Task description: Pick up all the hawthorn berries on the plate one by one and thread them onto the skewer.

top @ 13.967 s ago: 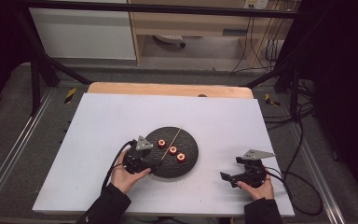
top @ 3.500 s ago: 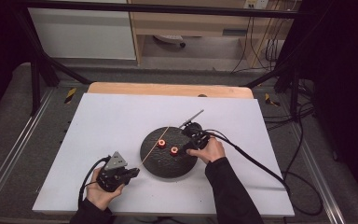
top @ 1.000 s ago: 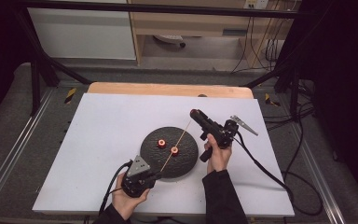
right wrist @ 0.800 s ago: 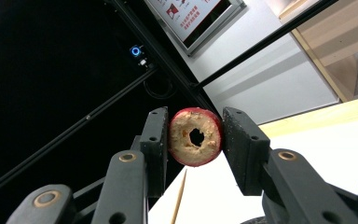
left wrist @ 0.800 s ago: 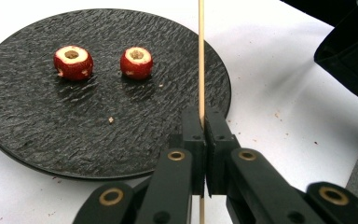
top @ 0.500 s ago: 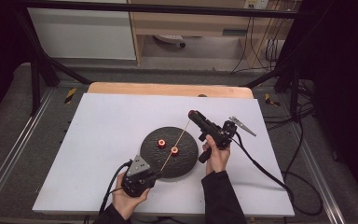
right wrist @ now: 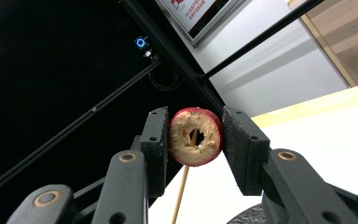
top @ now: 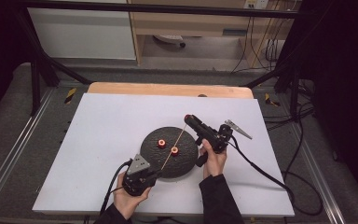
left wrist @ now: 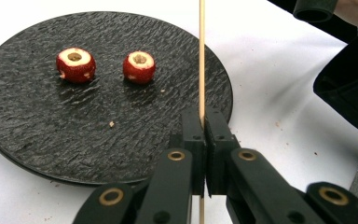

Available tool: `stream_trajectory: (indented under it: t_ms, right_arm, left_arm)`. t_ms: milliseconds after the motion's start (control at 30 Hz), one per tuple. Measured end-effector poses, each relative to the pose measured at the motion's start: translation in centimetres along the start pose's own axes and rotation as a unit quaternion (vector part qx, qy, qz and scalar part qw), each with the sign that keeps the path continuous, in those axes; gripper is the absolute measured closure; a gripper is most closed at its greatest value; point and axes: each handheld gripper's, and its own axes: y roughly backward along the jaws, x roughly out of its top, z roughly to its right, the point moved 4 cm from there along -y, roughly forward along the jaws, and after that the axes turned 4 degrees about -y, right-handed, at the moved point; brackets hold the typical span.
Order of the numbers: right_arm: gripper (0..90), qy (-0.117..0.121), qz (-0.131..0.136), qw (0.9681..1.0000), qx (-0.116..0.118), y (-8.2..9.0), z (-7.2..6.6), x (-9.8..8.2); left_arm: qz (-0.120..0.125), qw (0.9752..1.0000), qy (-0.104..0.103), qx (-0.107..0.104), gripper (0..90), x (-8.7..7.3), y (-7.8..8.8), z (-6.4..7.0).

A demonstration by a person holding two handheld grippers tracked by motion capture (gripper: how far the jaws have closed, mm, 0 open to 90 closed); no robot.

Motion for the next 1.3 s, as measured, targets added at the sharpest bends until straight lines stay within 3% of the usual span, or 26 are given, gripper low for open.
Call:
stream_trajectory:
  t_ms: [400,800,1300]
  right_arm:
    - [63.0,-0.008,0.007,0.9999,0.004,0.0,-0.1,-0.3]
    - [63.2,0.005,-0.01,0.9999,0.006,0.0,0.0,-0.3]
    - [63.4,0.026,0.011,0.9996,0.008,0.1,-0.2,-0.4]
  left_arm:
    - [0.005,0.9999,0.008,-0.006,88.4,-0.3,-0.4,0.7]
    - [-0.019,0.9998,0.008,-0.003,88.5,-0.4,-0.1,0.7]
    - [0.004,0.9985,0.054,0.005,88.5,-0.4,0.0,1.4]
